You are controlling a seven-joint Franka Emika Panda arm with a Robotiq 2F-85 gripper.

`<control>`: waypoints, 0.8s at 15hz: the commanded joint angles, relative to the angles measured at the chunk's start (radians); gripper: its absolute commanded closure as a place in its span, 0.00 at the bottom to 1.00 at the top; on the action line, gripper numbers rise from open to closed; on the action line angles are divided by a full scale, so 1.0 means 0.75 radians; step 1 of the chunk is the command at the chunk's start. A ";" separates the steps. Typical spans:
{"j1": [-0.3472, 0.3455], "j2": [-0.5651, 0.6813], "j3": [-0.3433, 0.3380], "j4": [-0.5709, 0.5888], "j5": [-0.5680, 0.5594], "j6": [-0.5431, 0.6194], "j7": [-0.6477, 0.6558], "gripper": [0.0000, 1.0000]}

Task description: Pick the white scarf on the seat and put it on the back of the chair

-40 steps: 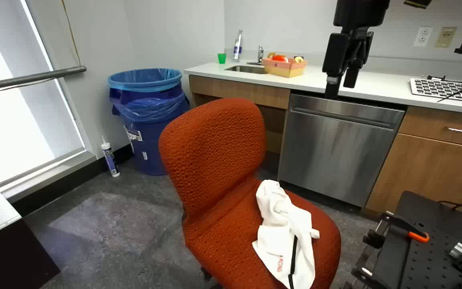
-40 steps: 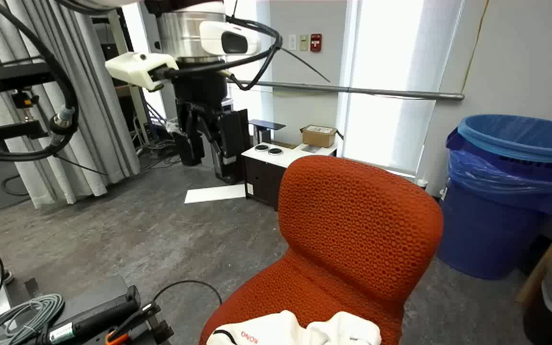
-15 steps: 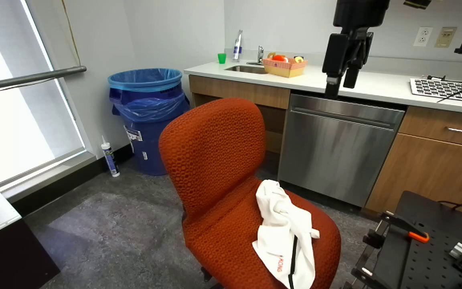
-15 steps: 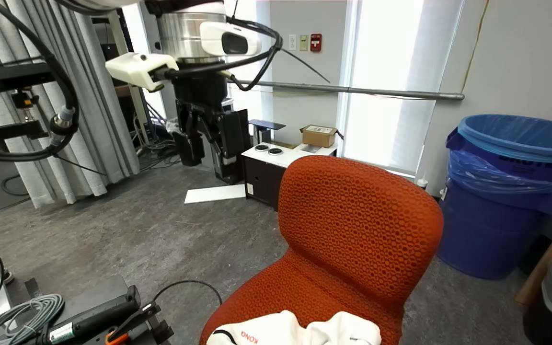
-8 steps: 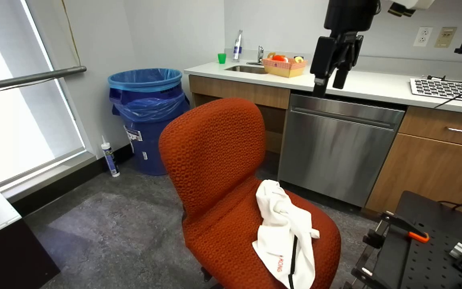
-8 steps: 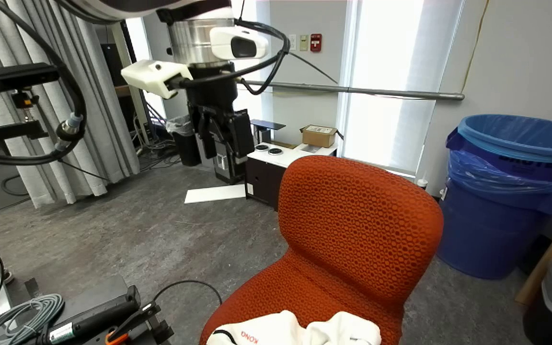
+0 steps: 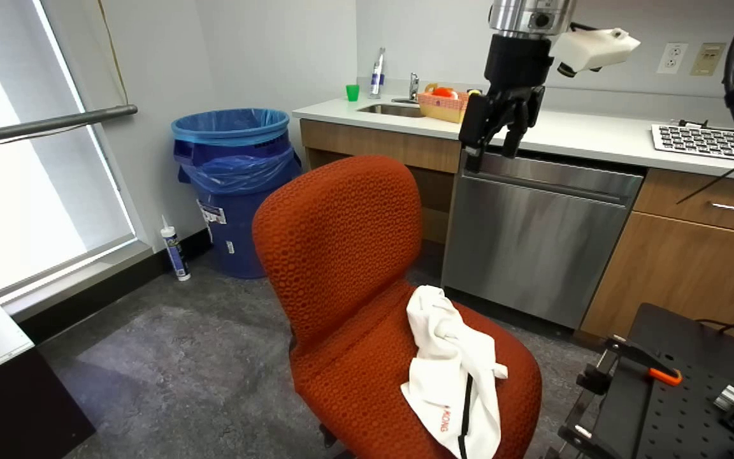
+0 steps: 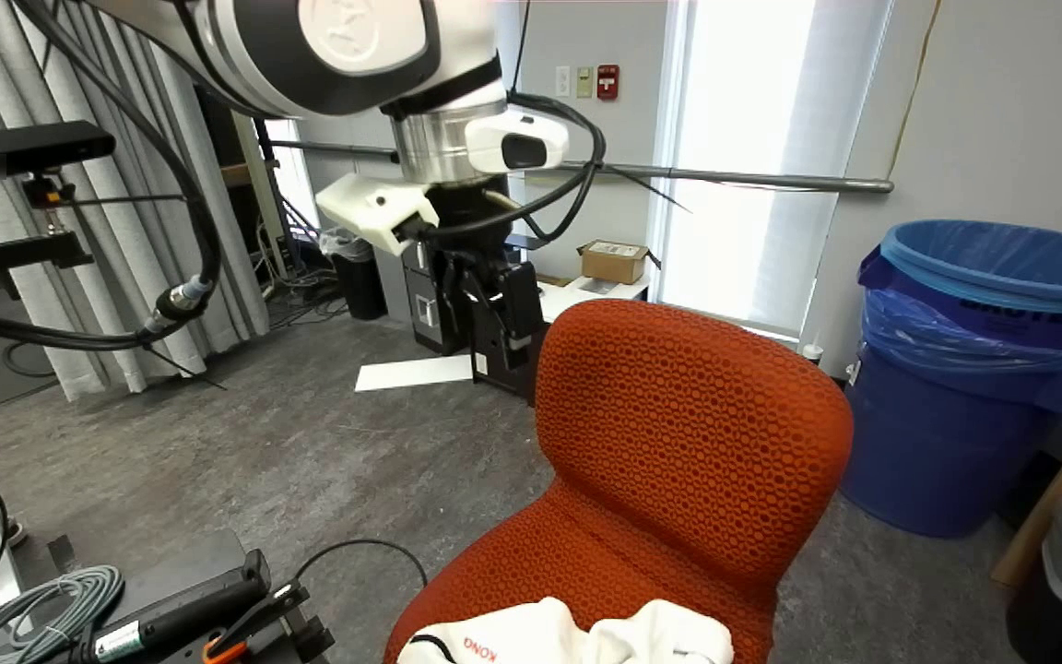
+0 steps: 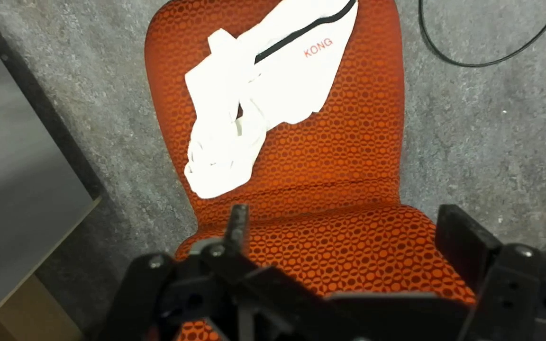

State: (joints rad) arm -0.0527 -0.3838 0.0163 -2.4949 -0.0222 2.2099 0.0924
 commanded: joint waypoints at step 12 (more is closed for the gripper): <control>-0.065 0.384 -0.040 0.018 -0.247 0.214 0.197 0.00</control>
State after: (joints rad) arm -0.1159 -0.0951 0.0008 -2.4827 -0.2065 2.3732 0.2400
